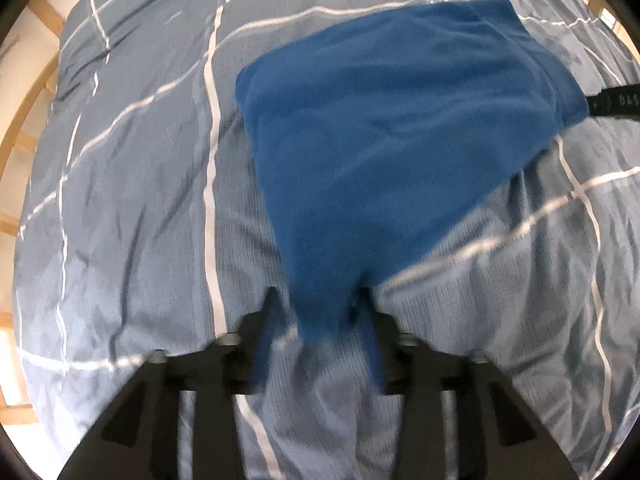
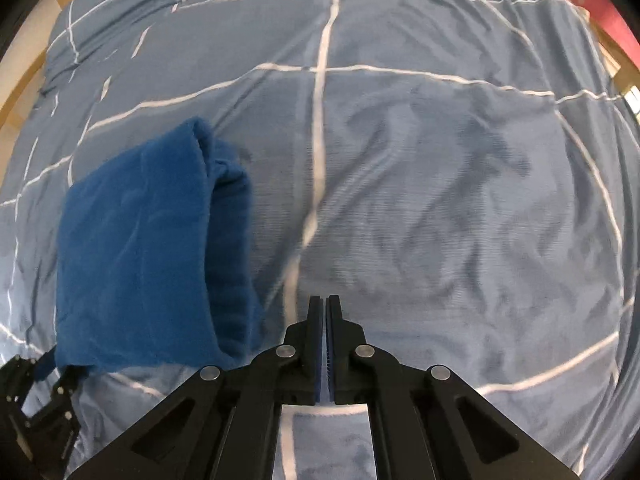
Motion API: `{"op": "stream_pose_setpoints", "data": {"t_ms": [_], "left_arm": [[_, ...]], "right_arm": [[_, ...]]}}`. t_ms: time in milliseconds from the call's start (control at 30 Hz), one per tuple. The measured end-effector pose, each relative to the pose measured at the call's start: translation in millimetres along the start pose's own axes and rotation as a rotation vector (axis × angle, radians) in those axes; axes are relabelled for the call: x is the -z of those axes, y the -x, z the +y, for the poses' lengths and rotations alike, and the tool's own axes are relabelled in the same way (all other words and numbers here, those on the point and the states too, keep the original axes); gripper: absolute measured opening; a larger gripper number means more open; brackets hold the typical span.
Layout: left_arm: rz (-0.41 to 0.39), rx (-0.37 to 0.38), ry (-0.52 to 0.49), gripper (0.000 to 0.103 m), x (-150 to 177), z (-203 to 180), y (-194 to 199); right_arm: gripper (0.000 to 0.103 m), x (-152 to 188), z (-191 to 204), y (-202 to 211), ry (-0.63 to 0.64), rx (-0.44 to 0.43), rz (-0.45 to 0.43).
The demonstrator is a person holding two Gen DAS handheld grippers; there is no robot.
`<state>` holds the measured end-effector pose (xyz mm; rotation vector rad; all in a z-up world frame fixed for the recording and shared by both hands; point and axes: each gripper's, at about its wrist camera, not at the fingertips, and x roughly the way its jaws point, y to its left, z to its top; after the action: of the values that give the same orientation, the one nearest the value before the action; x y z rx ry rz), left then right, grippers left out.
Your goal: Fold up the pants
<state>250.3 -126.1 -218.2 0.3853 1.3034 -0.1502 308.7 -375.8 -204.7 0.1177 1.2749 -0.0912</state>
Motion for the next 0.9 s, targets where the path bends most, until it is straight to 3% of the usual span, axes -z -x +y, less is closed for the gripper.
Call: {"op": "stream_pose_setpoints", "data": {"t_ms": [33, 67, 133, 200, 267, 400, 500, 700, 900], "left_arm": [[0.017, 0.013, 0.007, 0.052, 7.1, 0.4, 3.8], [0.027, 0.020, 0.008, 0.052, 12.5, -0.1, 7.5], [0.036, 0.019, 0.008, 0.052, 20.6, 2.5, 20.5], [0.011, 0.016, 0.023, 0.052, 20.6, 10.8, 36.8], [-0.029, 0.006, 0.051, 0.054, 16.3, 22.3, 52.4], [-0.129, -0.006, 0.140, 0.061, 0.5, 53.9, 76.7], [-0.185, 0.036, 0.199, 0.062, -19.3, 75.4, 80.7], [-0.202, 0.171, 0.255, 0.062, -55.3, 88.3, 56.6], [-0.186, 0.202, 0.241, 0.062, -73.3, 83.8, 30.5]], "right_arm": [[0.010, 0.6, 1.4, 3.8, 0.008, 0.016, -0.006], [0.027, 1.2, 3.1, 7.8, 0.014, 0.028, -0.014], [0.046, 4.5, 9.4, 23.1, 0.024, 0.061, -0.051], [0.047, 5.9, 14.8, 37.1, 0.040, 0.072, -0.090], [0.060, 6.0, 22.2, 48.9, 0.059, 0.080, -0.120], [0.071, -0.9, 30.4, 75.1, 0.083, 0.053, -0.222], [0.074, -11.6, 32.1, 81.2, 0.089, -0.010, -0.260], [0.074, -27.3, 52.7, 58.4, 0.146, -0.104, -0.248], [0.074, -31.8, 39.1, 27.4, -0.012, -0.208, -0.193]]}}
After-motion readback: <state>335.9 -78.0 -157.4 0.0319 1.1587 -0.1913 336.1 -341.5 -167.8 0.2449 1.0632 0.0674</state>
